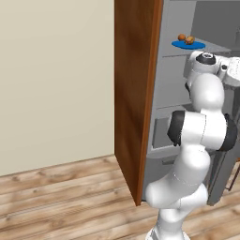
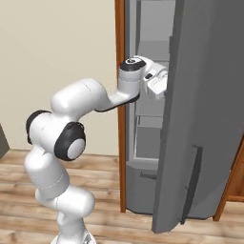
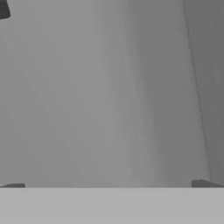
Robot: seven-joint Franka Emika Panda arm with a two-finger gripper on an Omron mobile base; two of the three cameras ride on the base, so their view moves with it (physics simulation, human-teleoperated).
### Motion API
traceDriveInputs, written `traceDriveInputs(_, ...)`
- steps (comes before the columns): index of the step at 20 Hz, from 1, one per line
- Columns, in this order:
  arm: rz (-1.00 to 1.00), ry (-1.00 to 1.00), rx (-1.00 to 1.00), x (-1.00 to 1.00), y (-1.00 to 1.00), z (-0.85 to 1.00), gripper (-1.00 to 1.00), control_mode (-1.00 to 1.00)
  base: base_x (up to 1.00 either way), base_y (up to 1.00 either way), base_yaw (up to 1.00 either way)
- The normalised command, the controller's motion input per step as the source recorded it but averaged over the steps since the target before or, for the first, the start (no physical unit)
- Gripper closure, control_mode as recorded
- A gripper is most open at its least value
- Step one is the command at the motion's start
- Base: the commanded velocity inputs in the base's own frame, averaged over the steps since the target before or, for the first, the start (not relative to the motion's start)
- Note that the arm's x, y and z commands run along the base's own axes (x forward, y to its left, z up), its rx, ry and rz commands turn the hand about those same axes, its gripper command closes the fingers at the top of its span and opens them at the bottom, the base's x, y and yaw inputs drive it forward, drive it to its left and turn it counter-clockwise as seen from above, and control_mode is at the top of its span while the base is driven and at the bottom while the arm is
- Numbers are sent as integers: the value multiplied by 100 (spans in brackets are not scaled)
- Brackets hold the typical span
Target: Retrieve the chicken drumstick from the fridge and place it on the saucepan with marinade on the stove.
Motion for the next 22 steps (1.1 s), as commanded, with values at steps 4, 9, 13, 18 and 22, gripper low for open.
traceDriveInputs(4,-4,0,0,-37,-71,0,-100,-100,0,0,0)
traceDriveInputs(9,0,0,0,-32,-72,0,-100,-100,0,0,0)
traceDriveInputs(13,1,0,0,-20,-72,0,-100,-100,0,0,0)
traceDriveInputs(18,10,0,2,-2,-51,0,-100,-100,0,0,0)
traceDriveInputs(22,18,2,3,0,-39,0,-100,-100,0,0,0)
